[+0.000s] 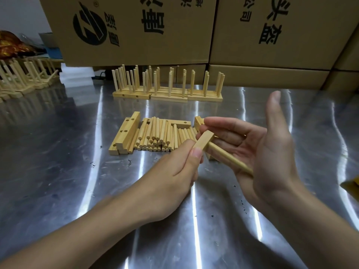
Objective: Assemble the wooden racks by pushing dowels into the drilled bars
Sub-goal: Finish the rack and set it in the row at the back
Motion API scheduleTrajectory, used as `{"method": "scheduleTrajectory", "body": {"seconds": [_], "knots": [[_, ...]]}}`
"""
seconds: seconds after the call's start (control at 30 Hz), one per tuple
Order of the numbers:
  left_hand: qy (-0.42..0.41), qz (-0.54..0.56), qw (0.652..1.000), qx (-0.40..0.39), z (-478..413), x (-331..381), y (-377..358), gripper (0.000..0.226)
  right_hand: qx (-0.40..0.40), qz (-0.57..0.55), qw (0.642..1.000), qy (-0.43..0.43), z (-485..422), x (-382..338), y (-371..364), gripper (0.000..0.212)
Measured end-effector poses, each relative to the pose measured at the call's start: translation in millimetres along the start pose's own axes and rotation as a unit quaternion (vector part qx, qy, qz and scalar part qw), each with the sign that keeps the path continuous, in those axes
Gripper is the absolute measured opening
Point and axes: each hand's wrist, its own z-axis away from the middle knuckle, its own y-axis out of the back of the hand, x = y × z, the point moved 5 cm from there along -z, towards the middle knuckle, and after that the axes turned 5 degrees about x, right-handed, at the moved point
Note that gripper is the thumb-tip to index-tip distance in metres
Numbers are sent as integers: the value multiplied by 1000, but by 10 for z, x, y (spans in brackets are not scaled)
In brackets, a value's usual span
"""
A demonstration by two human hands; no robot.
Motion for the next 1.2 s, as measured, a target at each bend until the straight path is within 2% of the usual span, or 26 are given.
{"method": "scheduleTrajectory", "body": {"seconds": [0.23, 0.33, 0.4, 0.53, 0.6, 0.67, 0.7, 0.77, 0.83, 0.93, 1.07, 1.13, 1.2], "knots": [[-18, -38, 999, 18, -26, 2, -10, 41, 6, -6, 1000, -19, 7, 15, -8, 93], [-19, -27, 999, 32, -22, 18, -43, 36, 9, -5, 1000, -22, 1, 6, 31, 94], [2, 12, 999, 35, -13, 24, -77, 36, -1, 3, 1000, -14, -1, -22, 44, 95], [89, 183, 978, 41, -70, 2, -30, 33, -43, 0, 999, -2, -116, -101, 72, 96], [93, 217, 967, 93, -94, -11, 138, 35, -31, -9, 999, 14, -176, -74, 131, 93], [98, 275, 940, 177, -104, -37, 425, 39, 39, 95, 993, 64, -207, 8, 264, 72], [96, 313, 919, 221, -100, -62, 605, 41, 71, 200, 971, 114, -209, 34, 304, 54], [87, 377, 873, 299, -81, -107, 961, 41, 92, 381, 896, 208, -198, 105, 309, 20], [80, 405, 839, 356, -65, -162, 1232, 38, 84, 470, 837, 266, -208, 157, 239, 9], [92, 434, 807, 391, -64, -260, 1379, 33, 41, 562, 754, 338, -284, 171, 1, 8], [93, 423, 812, 391, -75, -291, 1332, 32, -8, 697, 650, 303, -435, 340, -166, 27], [90, 418, 816, 388, -75, -280, 1314, 32, -7, 727, 625, 284, -463, 451, -157, 40], [90, 420, 817, 385, -83, -269, 1310, 33, 10, 726, 624, 287, -463, 479, -126, 41]]}}
